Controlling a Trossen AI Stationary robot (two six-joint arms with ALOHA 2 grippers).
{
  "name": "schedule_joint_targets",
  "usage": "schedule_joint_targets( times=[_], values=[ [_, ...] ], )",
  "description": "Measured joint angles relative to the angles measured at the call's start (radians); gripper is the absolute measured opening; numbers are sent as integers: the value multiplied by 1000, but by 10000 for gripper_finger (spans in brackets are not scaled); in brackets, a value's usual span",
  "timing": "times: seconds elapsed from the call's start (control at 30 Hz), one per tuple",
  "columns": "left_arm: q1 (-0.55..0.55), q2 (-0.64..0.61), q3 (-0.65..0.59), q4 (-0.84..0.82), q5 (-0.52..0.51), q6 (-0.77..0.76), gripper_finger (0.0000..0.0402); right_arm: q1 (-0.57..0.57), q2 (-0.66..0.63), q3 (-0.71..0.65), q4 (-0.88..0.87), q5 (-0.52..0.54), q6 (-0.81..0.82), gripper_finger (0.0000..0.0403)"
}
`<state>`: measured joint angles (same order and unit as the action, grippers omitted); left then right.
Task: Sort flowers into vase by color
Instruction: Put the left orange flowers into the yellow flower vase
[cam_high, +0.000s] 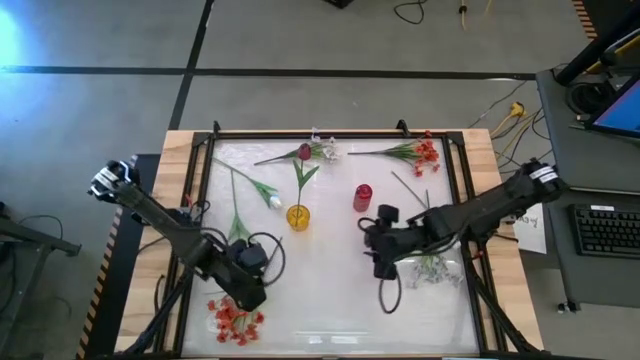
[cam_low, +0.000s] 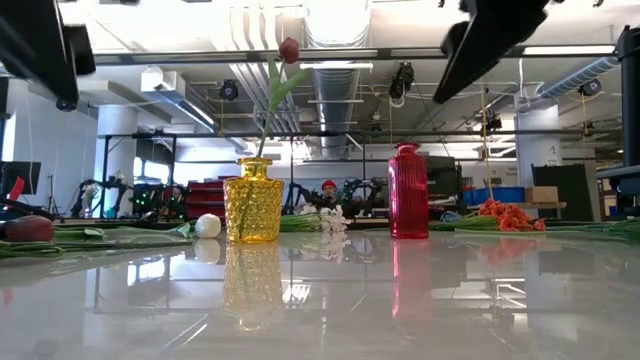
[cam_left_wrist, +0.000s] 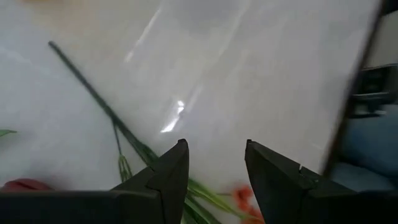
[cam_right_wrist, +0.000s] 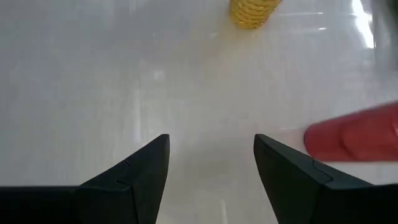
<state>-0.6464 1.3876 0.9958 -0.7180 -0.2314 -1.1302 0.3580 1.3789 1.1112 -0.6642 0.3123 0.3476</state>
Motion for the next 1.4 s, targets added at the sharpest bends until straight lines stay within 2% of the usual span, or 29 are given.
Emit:
schedule_joint_targets(
  times=[0.17,0.33,0.5,0.67,1.17,1.4],
  values=[
    [24,116,0,-32,-9,-68,155,0,94,70,-3,3,-53,226],
    [62,202,0,-147,1,-161,188,0,143,123,-12,-5,-75,226],
    [69,244,0,-148,22,-128,216,6,136,128,-18,-6,-77,226],
    [74,260,0,-143,10,-120,221,7,126,128,-14,-6,-71,224],
    [131,349,-4,-76,8,-57,185,8,127,127,-10,-5,-68,224],
    [136,387,-1,-62,21,-53,144,18,127,127,-10,-6,-67,224]
  ],
)
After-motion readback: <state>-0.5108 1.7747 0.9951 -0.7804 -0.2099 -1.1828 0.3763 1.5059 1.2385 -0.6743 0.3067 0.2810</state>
